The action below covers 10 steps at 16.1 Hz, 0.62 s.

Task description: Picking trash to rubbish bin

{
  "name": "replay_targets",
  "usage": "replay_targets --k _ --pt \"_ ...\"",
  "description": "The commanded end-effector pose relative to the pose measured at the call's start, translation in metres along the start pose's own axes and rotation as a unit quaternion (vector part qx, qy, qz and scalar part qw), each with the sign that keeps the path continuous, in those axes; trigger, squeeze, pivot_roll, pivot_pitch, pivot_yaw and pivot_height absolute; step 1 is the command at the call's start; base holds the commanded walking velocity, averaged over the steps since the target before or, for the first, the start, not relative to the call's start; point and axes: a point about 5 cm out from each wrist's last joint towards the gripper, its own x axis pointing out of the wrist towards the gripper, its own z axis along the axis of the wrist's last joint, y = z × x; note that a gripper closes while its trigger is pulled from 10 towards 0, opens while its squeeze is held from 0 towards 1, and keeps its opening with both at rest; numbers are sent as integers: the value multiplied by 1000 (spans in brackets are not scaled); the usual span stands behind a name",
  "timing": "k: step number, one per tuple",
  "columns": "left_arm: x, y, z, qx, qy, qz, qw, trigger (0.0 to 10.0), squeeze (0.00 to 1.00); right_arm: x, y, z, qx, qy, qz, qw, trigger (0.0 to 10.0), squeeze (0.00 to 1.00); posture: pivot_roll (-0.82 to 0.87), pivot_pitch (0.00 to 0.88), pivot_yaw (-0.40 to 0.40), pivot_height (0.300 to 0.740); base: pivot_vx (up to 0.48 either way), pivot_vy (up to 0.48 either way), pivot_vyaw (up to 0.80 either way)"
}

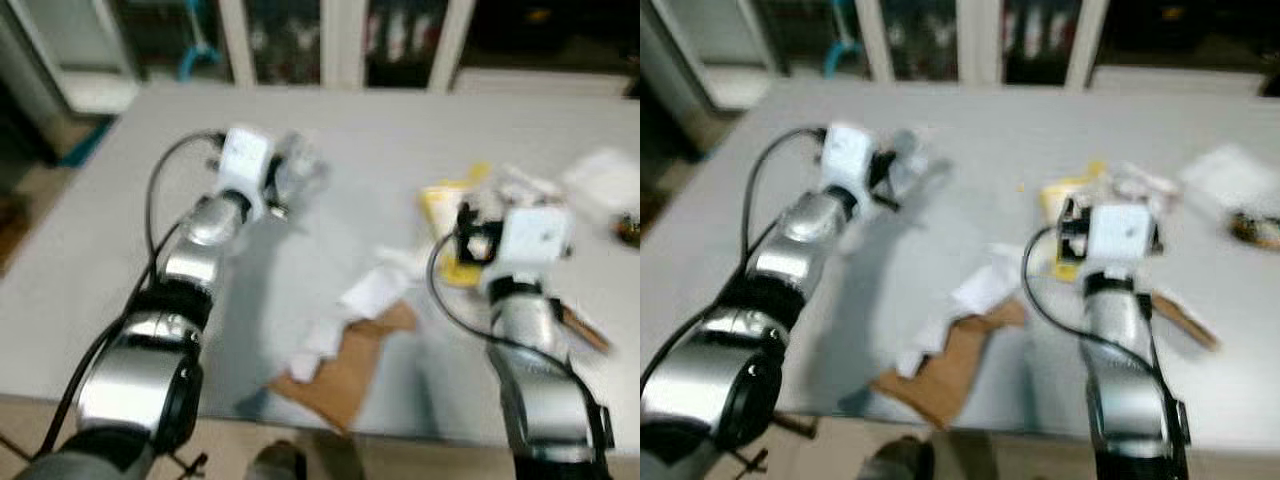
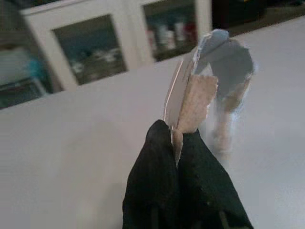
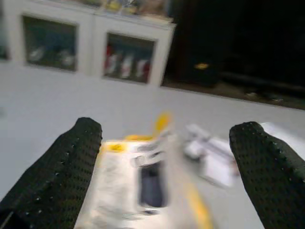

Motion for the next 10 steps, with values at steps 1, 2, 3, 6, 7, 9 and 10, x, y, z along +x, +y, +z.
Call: replay_targets --k 1,2,3,6,7,9,10 --pt "4 -10 5 -1 -8 -14 1000 10000 0 0 -7 -3 -24 12 -9 1000 10000 0 200 126 46 740 0 0 0" --pt "4 -11 5 0 -8 -14 1000 10000 0 1 -8 -4 -28 14 -9 999 10000 0 200 126 46 740 0 0 0" --pt "4 -10 4 1 -6 -13 1000 10000 0 2 -11 -8 -43 33 -9 998 10000 0 200 126 46 740 0 0 0" --pt "2 -8 3 1 -4 -14 1000 10000 0 3 -26 -13 -63 67 -36 995 10000 0 206 137 44 740 0 0 0" --pt "1 -6 2 2 -2 -15 1000 10000 0 2 -33 -16 -71 85 -52 992 10000 0 206 137 44 740 0 0 0" --pt "1 -6 2 3 -2 -13 1000 10000 0 2 -35 -19 -71 97 -57 991 10000 0 206 137 44 740 0 0 0" --pt "1 -4 2 4 -2 -13 1000 10000 0 1 -37 -23 -65 116 -64 989 10000 0 214 149 44 740 0 0 0"
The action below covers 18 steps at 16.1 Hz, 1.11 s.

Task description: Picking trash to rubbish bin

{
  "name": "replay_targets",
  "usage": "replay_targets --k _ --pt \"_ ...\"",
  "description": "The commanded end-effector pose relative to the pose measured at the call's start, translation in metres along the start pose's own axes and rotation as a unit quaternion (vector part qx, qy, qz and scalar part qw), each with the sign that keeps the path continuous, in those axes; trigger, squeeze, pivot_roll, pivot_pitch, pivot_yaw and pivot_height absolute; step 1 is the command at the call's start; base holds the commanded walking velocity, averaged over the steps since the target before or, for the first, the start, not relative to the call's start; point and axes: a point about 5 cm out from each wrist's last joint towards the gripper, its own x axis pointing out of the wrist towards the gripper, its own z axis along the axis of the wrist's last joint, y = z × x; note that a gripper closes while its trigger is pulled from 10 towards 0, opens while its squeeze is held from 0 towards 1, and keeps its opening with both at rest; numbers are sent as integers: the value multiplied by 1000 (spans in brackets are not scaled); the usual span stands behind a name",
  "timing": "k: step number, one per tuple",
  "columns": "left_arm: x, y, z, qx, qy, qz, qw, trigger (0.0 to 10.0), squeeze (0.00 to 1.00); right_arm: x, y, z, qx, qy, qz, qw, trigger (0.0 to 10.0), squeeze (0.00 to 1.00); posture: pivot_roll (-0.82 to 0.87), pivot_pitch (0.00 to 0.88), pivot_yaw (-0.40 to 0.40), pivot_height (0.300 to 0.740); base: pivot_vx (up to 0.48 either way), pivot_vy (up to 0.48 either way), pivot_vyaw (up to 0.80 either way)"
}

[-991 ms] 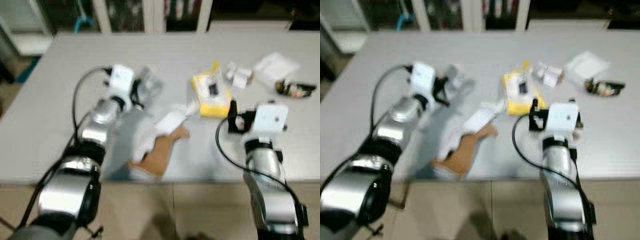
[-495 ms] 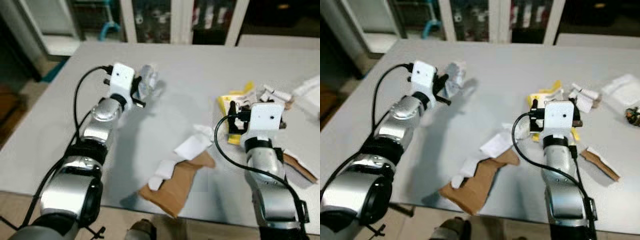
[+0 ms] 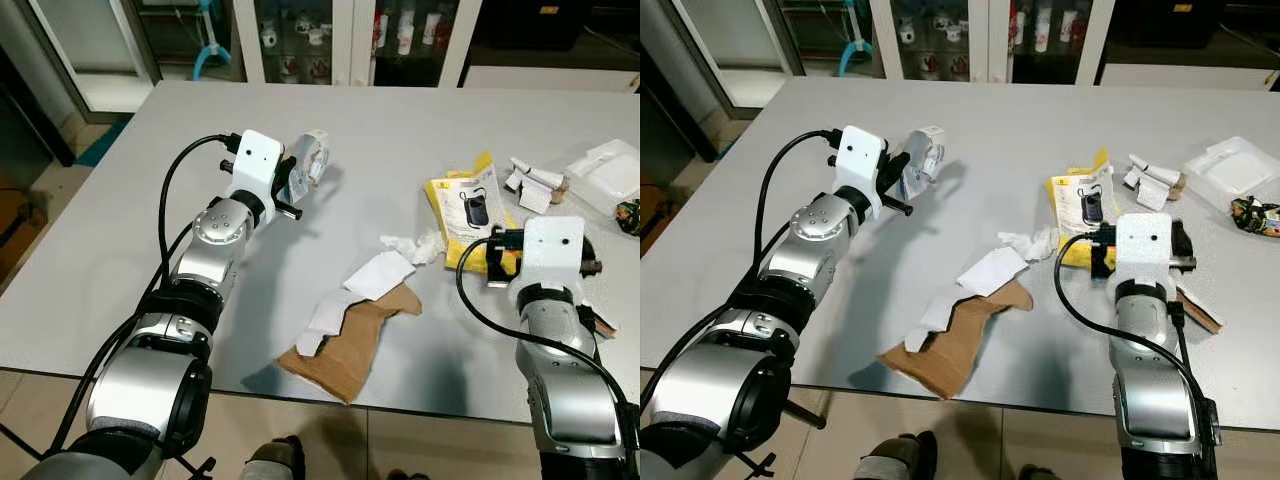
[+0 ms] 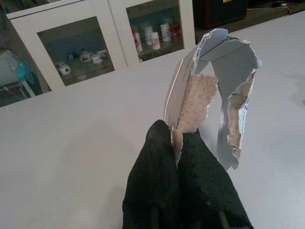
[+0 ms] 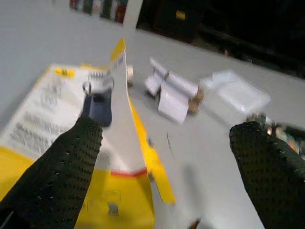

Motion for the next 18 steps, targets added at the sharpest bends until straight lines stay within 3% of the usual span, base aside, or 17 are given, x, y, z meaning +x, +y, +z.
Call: replay_targets --k 1,6,12,18 --pt "-2 7 2 4 -1 5 1000 10000 0 -1 -5 -4 5 15 -16 1000 10000 0 215 153 45 740 0 0 0" --pt "-1 4 2 4 0 -5 1000 10000 0 -8 -16 -5 22 24 -56 998 10000 0 193 159 71 740 0 0 -101" --pt "11 -24 7 -7 4 -56 998 10000 0 -31 -34 -10 23 35 -107 993 10000 0 82 154 124 740 0 0 -686" --pt "13 -36 5 -18 9 -76 997 10000 0 -39 -40 -12 18 49 -108 993 10000 0 52 159 121 740 0 0 -697"
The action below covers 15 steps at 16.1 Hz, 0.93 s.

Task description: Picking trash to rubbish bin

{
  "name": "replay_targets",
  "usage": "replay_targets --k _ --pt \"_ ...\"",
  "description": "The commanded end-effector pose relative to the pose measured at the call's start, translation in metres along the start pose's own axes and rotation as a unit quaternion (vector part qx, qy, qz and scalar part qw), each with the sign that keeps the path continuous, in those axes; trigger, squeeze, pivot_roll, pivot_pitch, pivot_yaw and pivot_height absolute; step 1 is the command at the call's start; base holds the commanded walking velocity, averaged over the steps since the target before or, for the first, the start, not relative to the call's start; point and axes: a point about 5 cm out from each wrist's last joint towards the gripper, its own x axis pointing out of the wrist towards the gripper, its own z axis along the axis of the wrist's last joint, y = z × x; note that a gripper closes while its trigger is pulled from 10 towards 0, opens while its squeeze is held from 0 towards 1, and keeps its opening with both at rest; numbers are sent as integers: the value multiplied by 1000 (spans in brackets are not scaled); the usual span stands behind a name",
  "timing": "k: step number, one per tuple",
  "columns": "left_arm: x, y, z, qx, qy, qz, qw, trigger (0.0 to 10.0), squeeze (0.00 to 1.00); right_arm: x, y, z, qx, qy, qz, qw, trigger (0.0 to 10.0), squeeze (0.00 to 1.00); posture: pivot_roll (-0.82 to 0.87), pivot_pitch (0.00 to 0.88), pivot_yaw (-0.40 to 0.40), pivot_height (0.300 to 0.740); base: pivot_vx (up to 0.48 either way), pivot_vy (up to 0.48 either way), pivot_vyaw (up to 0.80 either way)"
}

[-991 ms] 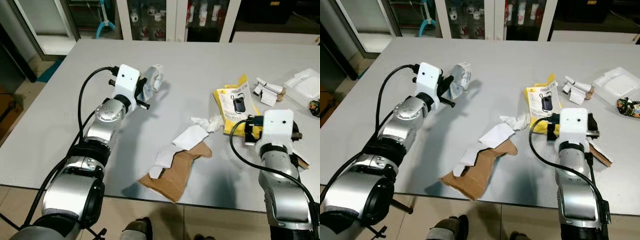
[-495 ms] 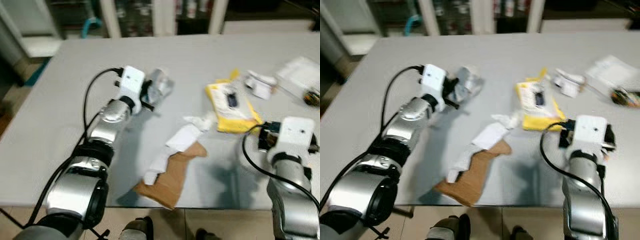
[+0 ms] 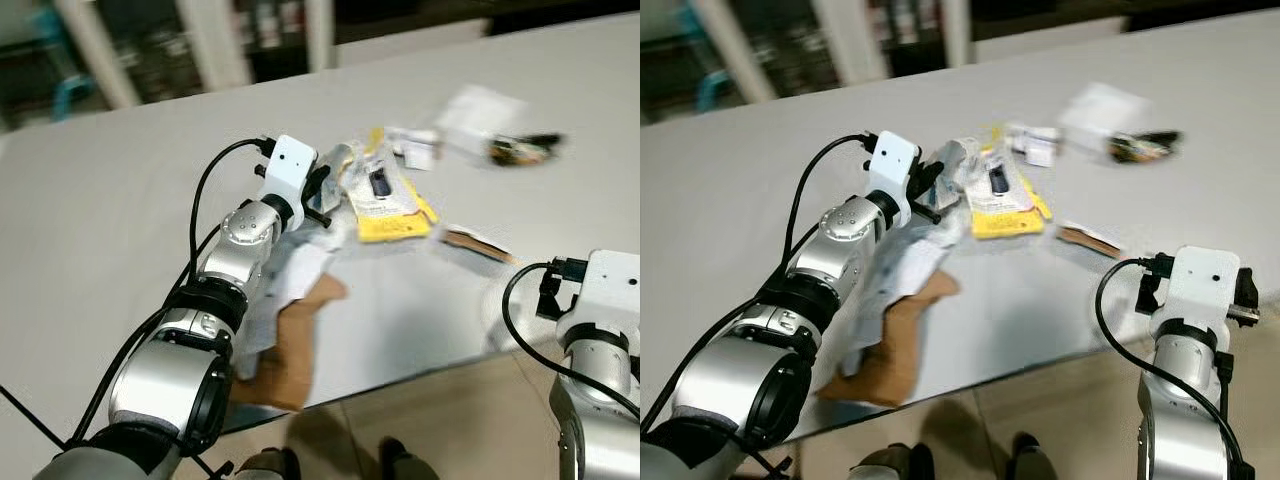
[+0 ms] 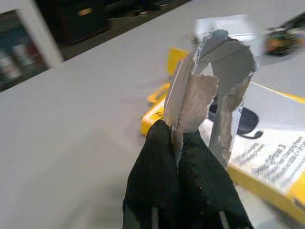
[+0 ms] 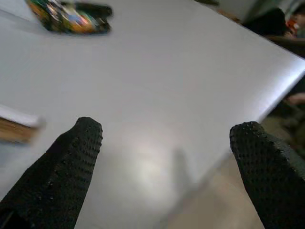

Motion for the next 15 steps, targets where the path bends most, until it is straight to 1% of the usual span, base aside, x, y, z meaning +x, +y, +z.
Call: replay_targets --k 1,6,7,9,11,12,14,15 --pt "1 1 1 -1 6 -4 1000 10000 0 -1 -3 -1 1 6 9 1000 10000 0 52 159 121 740 0 0 0" --pt "-2 4 -5 -1 14 9 1000 10000 0 7 -11 -6 -8 8 52 999 10000 0 60 164 112 740 0 0 0" --pt "-4 7 -6 1 14 15 1000 10000 0 9 -10 -6 -11 4 71 997 10000 0 81 171 97 740 0 0 0" --pt "-5 10 -6 4 15 22 1000 10000 0 11 -7 -5 -13 -6 101 995 10000 0 89 174 94 740 0 0 0" --pt "-6 13 -7 9 17 32 999 10000 0 12 -2 0 -20 -25 145 989 10000 0 89 174 94 740 0 0 0" --pt "-8 18 -6 11 16 43 999 10000 0 16 -1 4 -30 -38 170 984 10000 0 97 179 93 740 0 0 0" --pt "-11 27 -2 9 11 49 999 10000 0 24 -5 10 -48 -51 198 978 10000 0 126 190 86 740 0 0 0" --pt "-12 29 -1 11 12 44 999 10000 0 27 -7 11 -49 -53 207 976 10000 0 126 190 86 740 0 0 0"
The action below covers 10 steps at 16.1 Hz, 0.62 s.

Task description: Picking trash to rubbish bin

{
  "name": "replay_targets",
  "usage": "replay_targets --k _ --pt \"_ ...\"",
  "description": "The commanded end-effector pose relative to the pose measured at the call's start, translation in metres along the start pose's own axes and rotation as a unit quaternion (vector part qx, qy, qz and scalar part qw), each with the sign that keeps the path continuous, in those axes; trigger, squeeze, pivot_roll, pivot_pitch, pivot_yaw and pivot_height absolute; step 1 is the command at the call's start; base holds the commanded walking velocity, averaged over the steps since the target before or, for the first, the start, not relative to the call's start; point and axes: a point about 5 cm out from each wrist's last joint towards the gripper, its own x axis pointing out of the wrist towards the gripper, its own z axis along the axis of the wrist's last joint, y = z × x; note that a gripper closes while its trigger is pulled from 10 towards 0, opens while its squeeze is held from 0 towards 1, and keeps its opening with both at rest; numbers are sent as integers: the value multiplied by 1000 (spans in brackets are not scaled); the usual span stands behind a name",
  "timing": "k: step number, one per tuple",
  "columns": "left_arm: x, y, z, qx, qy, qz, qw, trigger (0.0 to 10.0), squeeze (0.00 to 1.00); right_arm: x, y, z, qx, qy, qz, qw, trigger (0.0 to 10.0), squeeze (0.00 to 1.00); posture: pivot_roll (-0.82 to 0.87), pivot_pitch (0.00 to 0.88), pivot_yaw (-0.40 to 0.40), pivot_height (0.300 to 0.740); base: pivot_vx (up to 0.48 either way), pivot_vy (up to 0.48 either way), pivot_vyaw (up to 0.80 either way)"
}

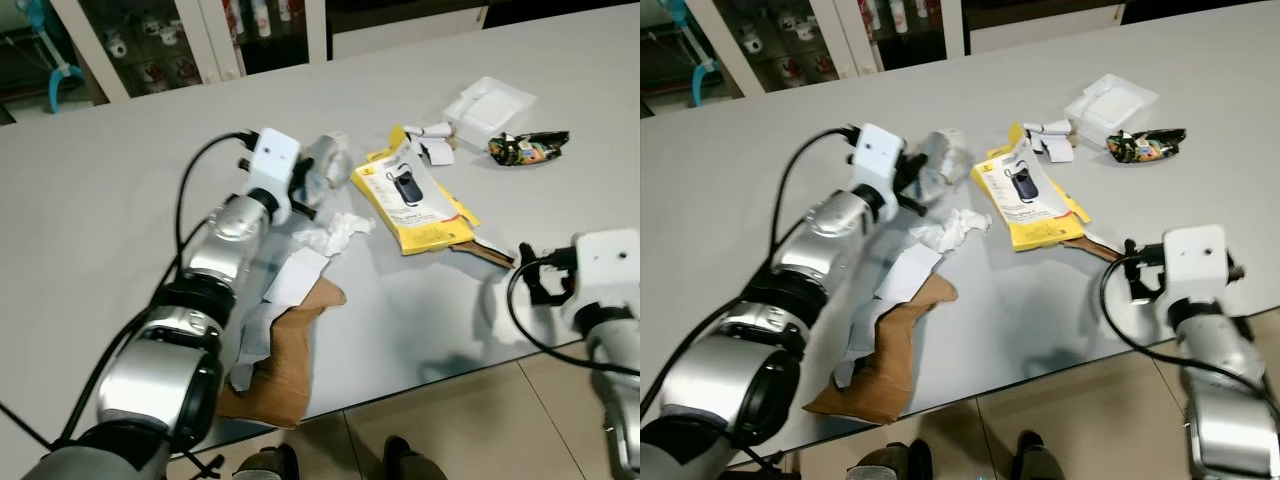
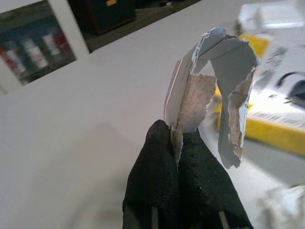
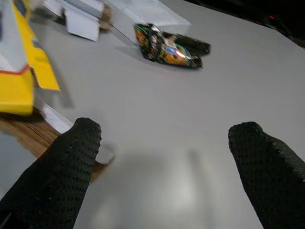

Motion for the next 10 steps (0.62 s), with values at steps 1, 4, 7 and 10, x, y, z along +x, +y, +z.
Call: replay_targets --k 1,4,7,10 --pt "-4 6 -3 2 9 -1 1000 10000 0 2 -2 -2 9 0 20 1000 10000 0 126 190 86 740 0 0 0" --pt "-10 18 -2 15 12 7 1000 10000 0 10 -2 2 19 -12 92 995 10000 0 186 217 88 740 0 0 0" --pt "-13 21 -4 21 17 5 1000 10000 0 17 -8 0 35 -8 113 993 10000 0 205 232 91 740 0 0 0" --pt "-17 28 -2 23 21 3 1000 10000 0 24 -16 -17 48 24 151 987 10000 0 223 246 92 740 0 0 0"
